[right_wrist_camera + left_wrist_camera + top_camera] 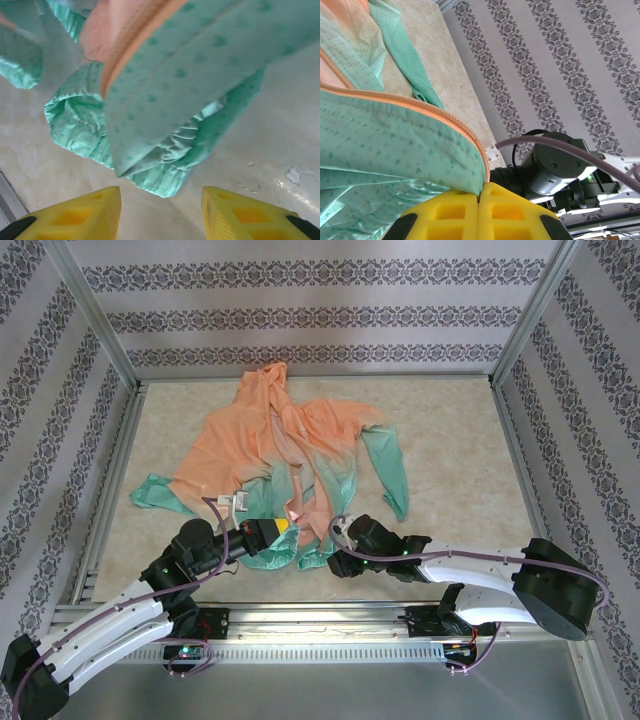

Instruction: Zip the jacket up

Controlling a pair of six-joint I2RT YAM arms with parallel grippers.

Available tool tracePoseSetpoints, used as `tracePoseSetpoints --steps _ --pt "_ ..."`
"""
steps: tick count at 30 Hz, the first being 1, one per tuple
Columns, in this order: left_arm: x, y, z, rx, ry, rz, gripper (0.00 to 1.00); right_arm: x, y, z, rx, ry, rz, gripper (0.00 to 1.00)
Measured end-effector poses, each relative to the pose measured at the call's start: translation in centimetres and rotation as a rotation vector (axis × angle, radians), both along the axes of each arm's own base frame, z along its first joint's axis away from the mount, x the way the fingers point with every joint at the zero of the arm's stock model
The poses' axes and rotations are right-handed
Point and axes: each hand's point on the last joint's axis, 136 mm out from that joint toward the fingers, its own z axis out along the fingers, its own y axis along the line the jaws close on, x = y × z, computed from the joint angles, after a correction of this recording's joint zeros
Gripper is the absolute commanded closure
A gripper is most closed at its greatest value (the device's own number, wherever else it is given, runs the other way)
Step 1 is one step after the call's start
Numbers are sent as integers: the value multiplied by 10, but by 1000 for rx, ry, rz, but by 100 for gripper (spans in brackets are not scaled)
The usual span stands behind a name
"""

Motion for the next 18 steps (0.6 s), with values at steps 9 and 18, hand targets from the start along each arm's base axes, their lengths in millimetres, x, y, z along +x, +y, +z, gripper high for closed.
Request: tracePoseSetpoints --steps 9,18 --pt "3 -2 -12 32 34 3 100 7 10 8 38 -95 58 57" --pt "5 -1 -13 34 33 14 100 7 12 -14 -14 -89 96 58"
